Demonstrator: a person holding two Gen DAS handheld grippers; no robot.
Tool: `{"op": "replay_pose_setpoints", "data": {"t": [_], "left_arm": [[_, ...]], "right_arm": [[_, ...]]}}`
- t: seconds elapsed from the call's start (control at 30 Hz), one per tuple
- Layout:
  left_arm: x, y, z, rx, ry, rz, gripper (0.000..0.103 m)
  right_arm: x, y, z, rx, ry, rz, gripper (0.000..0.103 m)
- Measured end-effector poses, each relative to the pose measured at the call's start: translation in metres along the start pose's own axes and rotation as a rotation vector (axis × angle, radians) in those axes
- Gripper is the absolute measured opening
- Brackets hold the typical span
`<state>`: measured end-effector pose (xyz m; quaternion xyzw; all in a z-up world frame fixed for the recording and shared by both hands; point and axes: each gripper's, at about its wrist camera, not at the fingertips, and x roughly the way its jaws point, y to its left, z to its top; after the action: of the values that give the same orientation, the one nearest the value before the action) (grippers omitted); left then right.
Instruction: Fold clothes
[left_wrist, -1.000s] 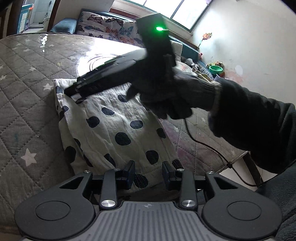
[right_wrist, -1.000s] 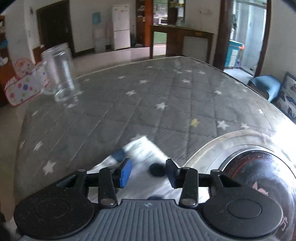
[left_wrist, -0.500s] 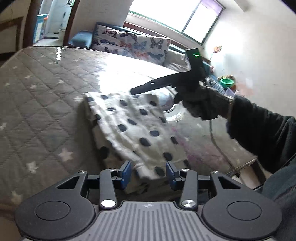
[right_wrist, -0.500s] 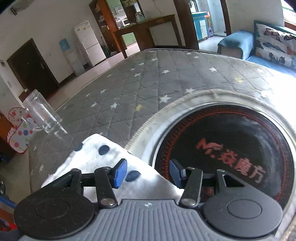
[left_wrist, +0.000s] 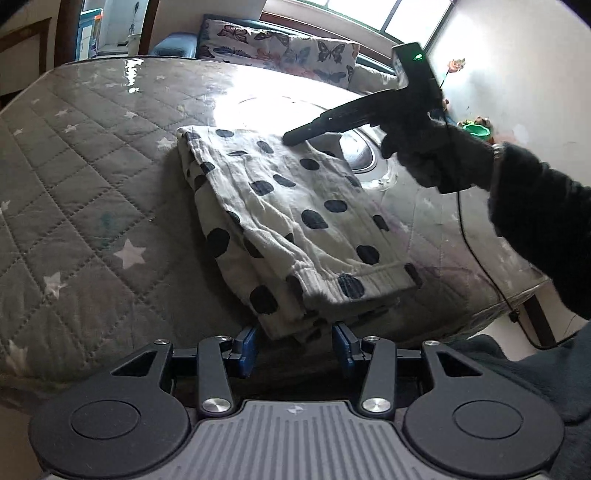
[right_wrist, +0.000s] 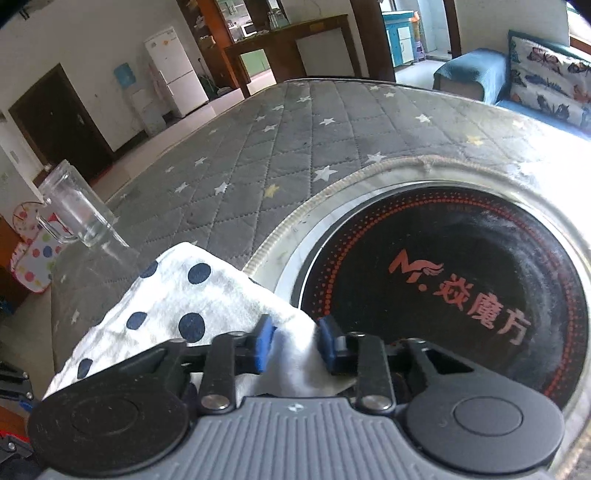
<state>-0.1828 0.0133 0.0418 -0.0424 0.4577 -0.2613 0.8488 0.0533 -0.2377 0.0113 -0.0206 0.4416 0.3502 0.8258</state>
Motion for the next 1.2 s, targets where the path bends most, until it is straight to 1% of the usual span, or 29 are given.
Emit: {"op": "replay_pose_setpoints", "data": {"t": [0.03,0.1,0.17,0.33,0.47,0.53,0.67,0.73,0.87,0.97,1.03,1.17,1.2], "left_arm": [[0.001,0.000,0.001,0.009,-0.001,0.006,0.044],[0.005,0.000,0.002,0.030,-0.003,0.011,0.044],[0.007,0.001,0.004,0.051,-0.006,0.021,0.041],[0.015,0.005,0.016,0.095,-0.020,0.047,0.036],[0.027,0.010,0.031,0.137,-0.045,0.069,0.035],[0.034,0.012,0.041,0.151,-0.056,0.071,0.034],[0.053,0.020,0.063,0.154,-0.071,0.054,0.028],[0.063,0.022,0.075,0.150,-0.080,0.047,0.027],[0.080,0.025,0.096,0.153,-0.100,0.035,0.024],[0.093,0.021,0.112,0.172,-0.116,0.027,0.021],[0.099,0.016,0.122,0.188,-0.126,0.003,0.021],[0.113,0.008,0.135,0.219,-0.116,-0.010,0.021],[0.110,0.009,0.137,0.211,-0.124,-0.007,0.023]], "right_arm": [[-0.002,0.001,-0.001,-0.003,0.001,-0.006,0.017],[-0.007,0.004,-0.004,-0.016,-0.002,-0.032,0.016],[-0.012,0.005,-0.008,-0.020,-0.010,-0.068,0.013],[-0.031,0.004,-0.023,-0.008,-0.028,-0.157,0.012],[-0.056,-0.007,-0.045,0.068,-0.053,-0.255,0.012],[-0.069,-0.012,-0.057,0.119,-0.068,-0.290,0.012],[-0.093,-0.013,-0.082,0.185,-0.094,-0.366,0.012],[-0.104,-0.013,-0.094,0.217,-0.109,-0.400,0.012],[-0.119,-0.008,-0.116,0.281,-0.139,-0.438,0.012],[-0.128,-0.004,-0.133,0.322,-0.163,-0.469,0.012],[-0.133,-0.002,-0.142,0.346,-0.173,-0.489,0.012],[-0.140,-0.002,-0.155,0.379,-0.176,-0.507,0.013],[-0.146,-0.005,-0.159,0.400,-0.190,-0.502,0.013]]}}
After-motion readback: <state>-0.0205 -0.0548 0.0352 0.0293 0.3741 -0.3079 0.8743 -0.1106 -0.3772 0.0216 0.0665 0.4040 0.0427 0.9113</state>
